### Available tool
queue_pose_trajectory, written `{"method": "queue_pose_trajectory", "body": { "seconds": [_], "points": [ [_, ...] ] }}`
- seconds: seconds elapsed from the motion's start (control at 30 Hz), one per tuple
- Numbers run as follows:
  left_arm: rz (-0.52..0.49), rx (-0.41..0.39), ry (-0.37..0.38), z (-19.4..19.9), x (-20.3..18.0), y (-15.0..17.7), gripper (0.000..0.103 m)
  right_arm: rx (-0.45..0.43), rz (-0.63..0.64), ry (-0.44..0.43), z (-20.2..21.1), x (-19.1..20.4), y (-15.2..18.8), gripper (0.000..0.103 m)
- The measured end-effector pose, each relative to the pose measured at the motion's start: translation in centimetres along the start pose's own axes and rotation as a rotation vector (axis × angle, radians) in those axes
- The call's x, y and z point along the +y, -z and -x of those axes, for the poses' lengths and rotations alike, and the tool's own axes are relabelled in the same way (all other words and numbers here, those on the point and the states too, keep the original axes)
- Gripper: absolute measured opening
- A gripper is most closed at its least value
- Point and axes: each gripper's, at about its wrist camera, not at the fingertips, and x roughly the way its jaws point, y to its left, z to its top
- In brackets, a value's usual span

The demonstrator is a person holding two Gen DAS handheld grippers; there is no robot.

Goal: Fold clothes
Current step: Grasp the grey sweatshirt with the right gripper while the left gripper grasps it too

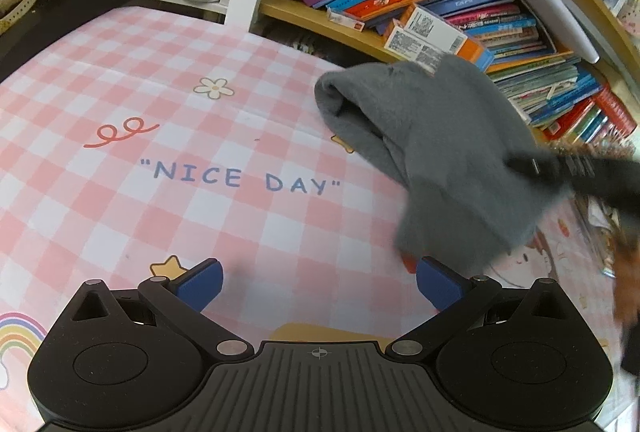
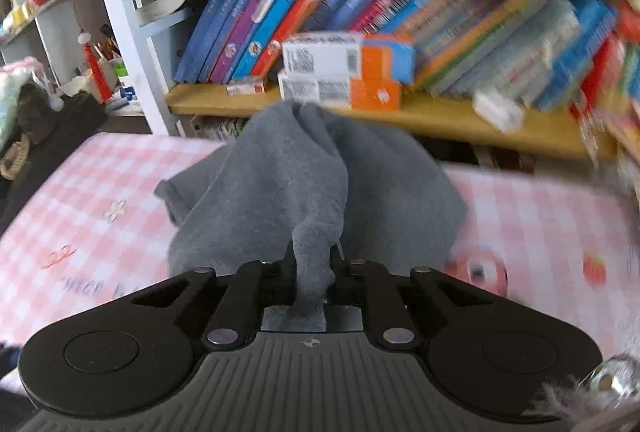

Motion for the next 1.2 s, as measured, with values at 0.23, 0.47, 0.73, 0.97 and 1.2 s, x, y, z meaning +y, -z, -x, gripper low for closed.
{"method": "queue_pose_trajectory", "body": {
  "seconds": [0.23,0.47,0.73,0.97,1.2],
  "points": [
    [-0.001,-0.019,0.037,1.2,-0.3,0.2,0.103,0.083,-0.131,-0.039,8.0,-1.8,7.0,0.01],
    [0.013,0.015,0.134,1.7,-1.1,1.1,0.102,0.087,-0.261,-0.104,14.5,-1.6,10.7,0.01],
    [0.039,0.044,0.253,0.6,-2.9,1.4,0.066,-0.019,-0.266,0.08,18.7,-1.8,12.8,0.01],
    [0.084,0.056,0.288,-1.3,-4.5,0.6,0.048,-0.086,-0.331,0.238,21.7,-4.8,14.3,0.01],
    [0.162,0.117,0.332,-2.9,-4.1,-0.6,0.011,-0.179,-0.379,0.437,25.7,-9.5,14.6,0.01]
  ]
}}
